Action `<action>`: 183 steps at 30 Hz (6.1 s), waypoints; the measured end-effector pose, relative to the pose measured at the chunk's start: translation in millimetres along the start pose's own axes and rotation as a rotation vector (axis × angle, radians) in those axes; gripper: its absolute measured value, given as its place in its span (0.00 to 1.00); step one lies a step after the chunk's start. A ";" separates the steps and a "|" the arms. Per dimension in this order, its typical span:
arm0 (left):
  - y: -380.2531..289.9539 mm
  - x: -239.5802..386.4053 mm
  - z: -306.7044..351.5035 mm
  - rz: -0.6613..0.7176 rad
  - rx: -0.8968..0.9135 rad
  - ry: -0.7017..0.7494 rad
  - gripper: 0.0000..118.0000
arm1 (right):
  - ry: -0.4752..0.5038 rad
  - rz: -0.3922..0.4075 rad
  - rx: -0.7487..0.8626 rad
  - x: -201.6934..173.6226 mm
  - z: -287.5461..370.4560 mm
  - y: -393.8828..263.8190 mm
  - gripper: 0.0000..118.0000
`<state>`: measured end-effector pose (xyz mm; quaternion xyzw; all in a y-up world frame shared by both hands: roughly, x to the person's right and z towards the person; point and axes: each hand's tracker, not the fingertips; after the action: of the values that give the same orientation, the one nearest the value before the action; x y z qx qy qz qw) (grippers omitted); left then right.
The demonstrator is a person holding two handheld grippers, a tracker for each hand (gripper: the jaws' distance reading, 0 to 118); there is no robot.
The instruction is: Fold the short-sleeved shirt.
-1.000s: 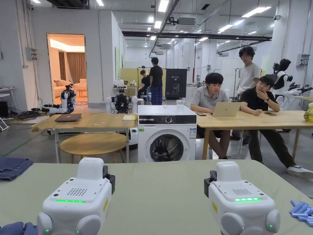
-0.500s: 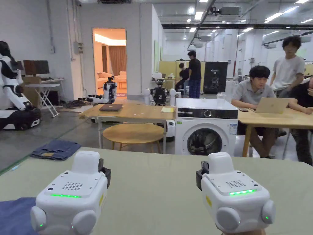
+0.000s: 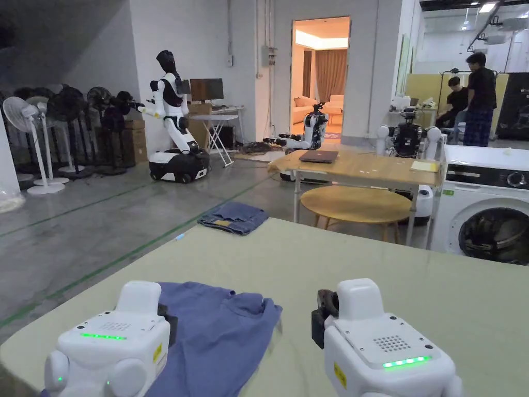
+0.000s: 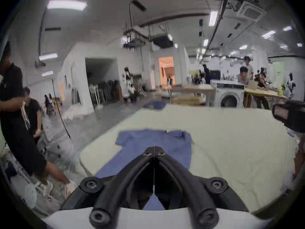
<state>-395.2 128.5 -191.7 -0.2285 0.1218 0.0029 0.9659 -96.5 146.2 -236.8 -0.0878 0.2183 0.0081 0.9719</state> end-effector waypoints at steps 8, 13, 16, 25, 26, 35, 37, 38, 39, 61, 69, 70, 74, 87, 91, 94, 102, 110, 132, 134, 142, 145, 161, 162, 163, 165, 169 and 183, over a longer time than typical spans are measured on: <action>-24.9 18.8 -164.1 0.022 -0.430 -0.154 0.13 | 0.008 0.061 -0.066 4.8 -34.1 -28.1 0.00; -6.0 39.6 -241.1 0.019 -0.439 -0.212 1.00 | -0.022 0.072 -0.114 23.8 -52.2 -47.5 0.00; -1.1 49.7 -285.8 -0.016 -0.442 -0.154 1.00 | -0.046 0.066 -0.141 36.5 -66.1 -59.4 0.00; -43.6 68.1 -326.7 -0.034 -0.585 -0.127 1.00 | -0.100 0.032 -0.244 66.6 -80.3 -90.6 0.00; -39.9 66.0 -319.4 -0.020 -0.585 -0.137 0.94 | -0.098 0.022 -0.246 70.0 -79.8 -91.6 0.00; -11.2 38.6 -286.4 0.080 -0.473 -0.193 0.02 | -0.140 -0.072 -0.207 89.7 -55.2 -80.4 0.00; 2.8 55.1 -276.2 0.066 -0.427 -0.246 0.02 | -0.163 -0.077 -0.200 98.2 -43.7 -76.3 0.00; 12.2 68.7 -265.8 0.049 -0.412 -0.278 0.02 | -0.178 -0.076 -0.191 105.4 -34.6 -74.2 0.00; 21.8 85.5 -253.9 0.015 -0.382 -0.292 0.02 | -0.198 -0.081 -0.181 112.8 -24.5 -71.0 0.00; -31.2 571.1 -98.2 -0.377 -0.395 -0.870 0.02 | -0.701 -0.172 -0.087 295.8 228.5 -61.6 0.00; -85.6 596.7 -87.5 -0.544 -0.270 -0.784 0.44 | -0.745 -0.198 -0.115 319.4 245.3 -75.0 0.00; -81.2 590.7 -83.2 -0.541 -0.253 -0.785 0.69 | -0.738 -0.196 -0.118 315.9 245.7 -74.0 0.00; -40.5 523.1 -40.1 -0.456 -0.138 -0.833 0.86 | -0.700 -0.167 -0.131 306.3 233.3 -68.7 0.00; -54.2 185.7 44.5 -0.128 0.105 -0.395 0.86 | -0.547 -0.183 -0.084 252.8 174.8 -71.9 0.00; -57.9 181.9 28.6 -0.131 0.053 -0.349 0.00 | -0.557 -0.194 -0.082 247.4 168.2 -74.4 0.00; -50.4 191.6 6.0 -0.124 0.019 -0.376 0.00 | -0.561 -0.209 -0.088 247.4 167.0 -77.5 0.00; -24.1 217.0 -127.4 -0.157 -0.202 -0.355 0.00 | -0.585 -0.187 -0.142 261.3 163.0 -84.8 0.00; -12.6 254.5 -279.3 -0.271 -0.269 -0.205 0.91 | -0.644 -0.202 -0.216 292.5 151.0 -105.0 0.00; 2.7 260.8 -216.2 -0.210 -0.335 -0.301 0.00 | -0.616 -0.133 -0.657 438.2 49.0 -205.2 0.91; 4.0 260.2 -210.2 -0.217 -0.334 -0.305 0.00 | -0.625 -0.140 -0.670 444.4 40.1 -214.4 0.91; -2.5 263.4 -214.2 -0.242 -0.360 -0.300 0.00 | -0.444 -0.277 -0.633 429.1 40.2 -217.8 0.04; -1.3 261.1 -214.7 -0.272 -0.354 -0.295 0.00 | -0.458 -0.378 -0.623 431.9 52.3 -207.1 0.03; 161.3 213.4 -133.9 -0.261 -0.011 -0.234 0.00 | -0.605 -0.151 -0.198 416.0 123.9 52.1 0.03; 175.0 210.4 -128.7 -0.237 0.016 -0.236 0.00 | -0.631 -0.143 -0.170 418.2 126.1 68.8 0.03; 186.8 207.9 -124.5 -0.226 0.041 -0.238 0.00 | -0.644 -0.146 -0.138 421.1 128.7 82.8 0.03; 210.8 205.3 -116.8 -0.189 0.085 -0.242 0.00 | -0.692 -0.152 -0.074 428.9 133.5 113.4 0.03; 255.0 209.0 -110.7 -0.146 0.157 -0.248 0.00 | -0.754 -0.168 -0.001 441.3 136.1 163.3 0.03; 313.7 251.5 -159.7 -0.077 0.225 -0.240 0.00 | -0.787 -0.121 0.039 474.6 80.4 195.5 0.03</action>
<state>-207.7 326.3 -527.8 -0.1215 -0.0039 -0.0203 0.9924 356.2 341.9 -400.0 -0.0720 -0.1760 -0.0202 0.9815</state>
